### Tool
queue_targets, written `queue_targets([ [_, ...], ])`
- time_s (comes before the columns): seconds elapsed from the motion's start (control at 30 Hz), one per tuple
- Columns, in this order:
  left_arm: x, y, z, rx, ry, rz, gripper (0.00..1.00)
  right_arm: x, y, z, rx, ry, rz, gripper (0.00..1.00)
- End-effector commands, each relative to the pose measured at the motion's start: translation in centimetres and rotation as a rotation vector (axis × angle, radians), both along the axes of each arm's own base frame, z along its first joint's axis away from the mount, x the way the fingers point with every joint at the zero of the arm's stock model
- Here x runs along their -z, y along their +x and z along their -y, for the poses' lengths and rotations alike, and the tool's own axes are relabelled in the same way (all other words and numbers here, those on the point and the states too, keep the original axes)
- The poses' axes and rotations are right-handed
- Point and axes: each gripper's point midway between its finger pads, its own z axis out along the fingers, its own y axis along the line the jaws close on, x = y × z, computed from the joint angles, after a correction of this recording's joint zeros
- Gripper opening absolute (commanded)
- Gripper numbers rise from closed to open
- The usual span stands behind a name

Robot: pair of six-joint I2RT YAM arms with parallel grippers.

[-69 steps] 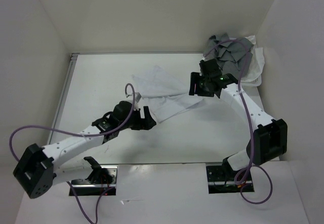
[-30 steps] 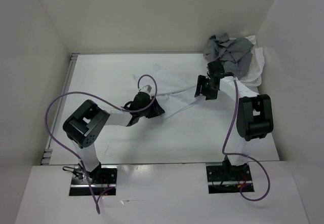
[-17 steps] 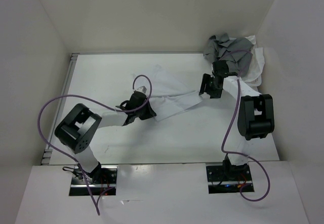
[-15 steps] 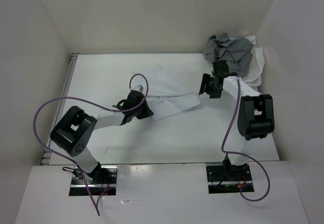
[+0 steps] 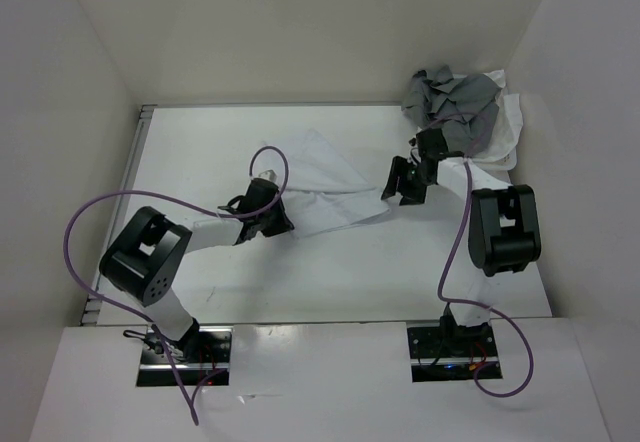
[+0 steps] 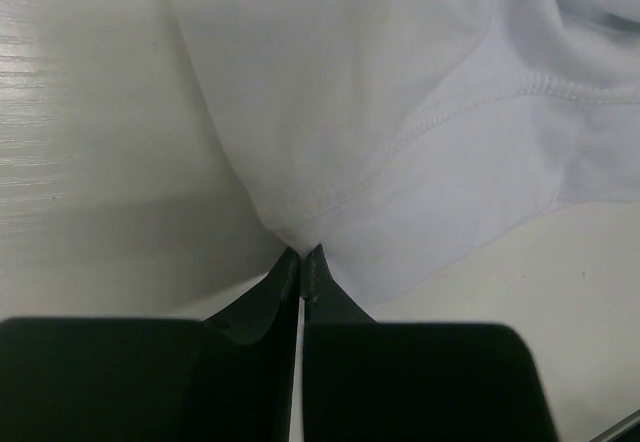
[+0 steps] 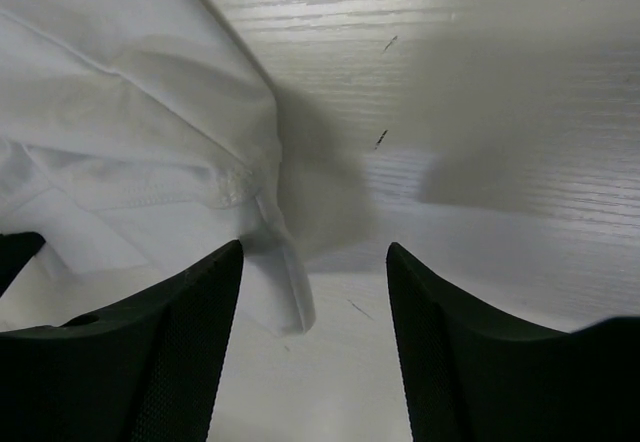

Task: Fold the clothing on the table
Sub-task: Flatten the skirt out

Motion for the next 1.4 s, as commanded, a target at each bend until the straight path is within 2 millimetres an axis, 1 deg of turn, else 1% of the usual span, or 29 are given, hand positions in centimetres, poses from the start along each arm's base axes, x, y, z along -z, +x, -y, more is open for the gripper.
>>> queue_targets([
  [0.0,1.6,-0.9,-0.3,0.016,0.020,-0.041,0.00,-0.4,-0.3,-2.0,-0.052,0.039,0.027,0.63],
  [0.1,1.6,-0.9,-0.3,0.016,0.020,-0.041,0.00,0.1,-0.7,-2.7,-0.073,0.038,0.012,0.57],
  [0.17,1.2,-0.8,-0.2,0.016,0.015,-0.032,0.00,1.2,-0.9,-2.9,-0.078,0.044,-0.021,0.46],
  [0.2,1.2,-0.8,-0.2,0.016,0.015,-0.032,0.00,1.2,-1.0,-3.1,-0.085,0.057,-0.023,0.40],
  [0.23,1.2,-0.8,-0.2,0.016,0.015,-0.032,0.00,1.5,-1.3,-3.6,-0.099,0.084,-0.041,0.24],
  [0.3,0.7,-0.7,-0.2,0.024,0.020,-0.026,0.00,0.5,-0.9,-4.0,-0.110,0.106,-0.018,0.07],
  [0.33,0.2,-0.9,-0.3,0.037,0.034,-0.026,0.00,-0.6,-0.5,-4.1,-0.111,0.109,0.014,0.00],
  [0.37,-1.5,-0.7,-0.3,0.048,0.028,0.008,0.00,-2.8,-0.5,-4.1,-0.114,0.114,0.062,0.00],
  [0.43,-4.4,-0.5,-0.7,0.069,0.053,0.056,0.00,-5.8,-0.5,-3.9,-0.113,0.112,0.128,0.00],
  [0.47,-8.1,-0.3,-0.9,0.068,0.029,0.137,0.00,-9.0,-0.7,-3.6,-0.105,0.103,0.200,0.00],
  [0.53,-12.0,-0.8,-1.2,0.080,0.012,0.206,0.00,-12.8,-1.3,-3.8,-0.127,0.105,0.286,0.00],
  [0.57,-16.6,-1.0,-1.4,0.084,-0.028,0.313,0.00,-14.8,-1.7,-3.7,-0.129,0.109,0.324,0.00],
  [0.6,-18.6,-1.4,-1.9,0.072,-0.041,0.356,0.00,-18.1,-2.6,-3.5,-0.139,0.113,0.421,0.00],
  [0.63,-21.8,-2.6,-3.1,0.059,-0.047,0.435,0.00,-20.0,-3.2,-3.4,-0.141,0.117,0.470,0.00],
  [0.7,-24.6,-4.0,-4.6,0.025,-0.059,0.501,0.00,-24.1,-5.4,-3.0,-0.156,0.116,0.586,0.00],
  [0.73,-27.6,-5.6,-5.8,0.002,-0.097,0.588,0.00,-25.4,-6.2,-3.0,-0.164,0.126,0.616,0.00],
  [0.8,-29.9,-7.2,-7.3,-0.028,-0.124,0.660,0.00,-27.4,-8.9,-3.4,-0.220,0.154,0.656,0.00],
  [0.83,-31.6,-9.1,-8.3,-0.040,-0.163,0.710,0.00,-28.1,-9.8,-3.5,-0.251,0.159,0.676,0.00],
  [0.9,-33.0,-10.9,-9.0,-0.039,-0.209,0.752,0.00,-29.0,-12.2,-4.4,-0.311,0.211,0.681,0.00],
  [0.93,-34.5,-12.7,-9.7,-0.044,-0.259,0.799,0.00,-30.1,-13.7,-4.5,-0.343,0.219,0.726,0.00],
  [1.0,-34.7,-14.0,-10.1,-0.050,-0.310,0.819,0.00,-30.3,-15.3,-4.7,-0.380,0.241,0.751,0.00],
  [1.03,-35.4,-15.2,-10.7,-0.058,-0.345,0.854,0.00,-31.1,-17.0,-5.0,-0.416,0.269,0.788,0.00],
  [1.13,-35.4,-16.2,-10.3,-0.043,-0.424,0.862,0.00,-31.7,-19.2,-5.9,-0.506,0.327,0.842,0.00],
  [1.17,-35.2,-16.2,-9.9,-0.031,-0.434,0.847,0.00,-31.0,-18.8,-5.5,-0.445,0.318,0.817,0.00],
  [1.2,-34.5,-15.8,-9.5,-0.019,-0.421,0.816,0.00,-30.9,-17.7,-4.7,-0.320,0.314,0.781,0.00],
  [1.23,-33.1,-14.4,-8.5,-0.009,-0.383,0.739,0.00,-29.0,-16.3,-3.4,-0.232,0.245,0.725,0.00],
  [1.3,-30.7,-12.3,-7.6,-0.010,-0.299,0.619,0.00,-27.3,-15.4,-3.5,-0.237,0.229,0.665,0.00],
  [1.33,-31.3,-12.2,-7.4,0.007,-0.293,0.626,0.00,-27.9,-16.0,-4.4,-0.291,0.278,0.674,0.00],
  [1.37,-33.2,-12.4,-6.8,0.049,-0.329,0.687,0.00,-28.1,-16.2,-5.0,-0.324,0.307,0.672,0.00],
])
